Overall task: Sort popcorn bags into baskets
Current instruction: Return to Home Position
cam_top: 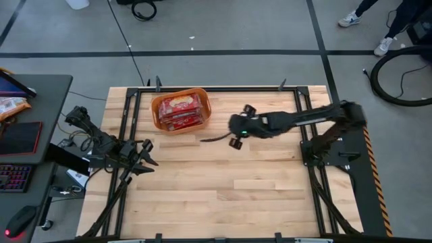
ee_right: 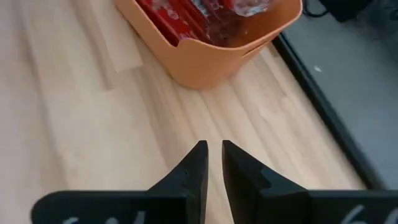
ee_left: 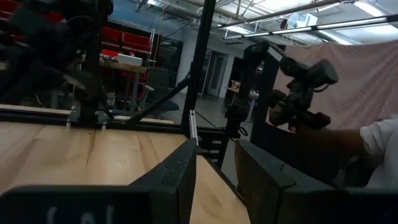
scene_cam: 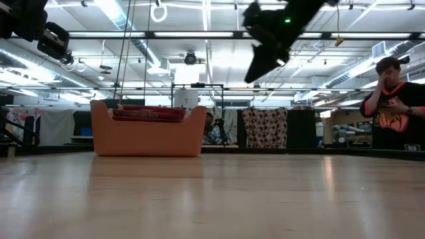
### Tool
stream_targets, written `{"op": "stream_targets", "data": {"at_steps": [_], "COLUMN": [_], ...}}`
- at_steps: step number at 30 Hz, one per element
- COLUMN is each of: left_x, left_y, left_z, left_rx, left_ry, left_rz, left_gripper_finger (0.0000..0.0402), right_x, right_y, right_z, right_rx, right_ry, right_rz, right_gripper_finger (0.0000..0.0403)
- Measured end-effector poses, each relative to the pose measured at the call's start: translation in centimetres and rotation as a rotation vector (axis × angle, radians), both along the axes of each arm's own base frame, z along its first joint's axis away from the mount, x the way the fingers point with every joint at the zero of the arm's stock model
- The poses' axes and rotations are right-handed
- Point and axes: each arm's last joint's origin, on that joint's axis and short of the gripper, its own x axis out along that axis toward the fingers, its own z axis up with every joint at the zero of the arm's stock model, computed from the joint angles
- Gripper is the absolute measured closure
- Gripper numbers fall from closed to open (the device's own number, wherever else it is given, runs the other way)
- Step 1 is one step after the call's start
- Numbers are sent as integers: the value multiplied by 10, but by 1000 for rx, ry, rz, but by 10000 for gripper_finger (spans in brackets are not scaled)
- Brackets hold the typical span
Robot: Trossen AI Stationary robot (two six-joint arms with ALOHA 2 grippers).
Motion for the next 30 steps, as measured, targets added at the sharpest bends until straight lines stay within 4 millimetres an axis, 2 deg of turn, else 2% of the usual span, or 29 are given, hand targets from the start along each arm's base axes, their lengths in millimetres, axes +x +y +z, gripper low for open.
{"op": "stream_targets", "data": {"at_steps": [7,14,22,30], "left_x": [0,1,1,0], "left_y": [1,2,2,3], "left_z": [0,0,0,4], "left_rx": [-8,-11,-12,-16], "left_ry": [7,9,8,-28], "left_rz": [54,73,73,78], "left_gripper_finger": [285,285,285,285], "right_x": [-61,-110,-148,-179], "right_y": [2,4,13,19], "right_z": [-6,-11,-24,-47], "right_rx": [92,137,182,191], "right_ry": [-279,-503,-729,-989], "right_rz": [-12,-13,33,115], "right_gripper_finger": [355,355,355,355]}}
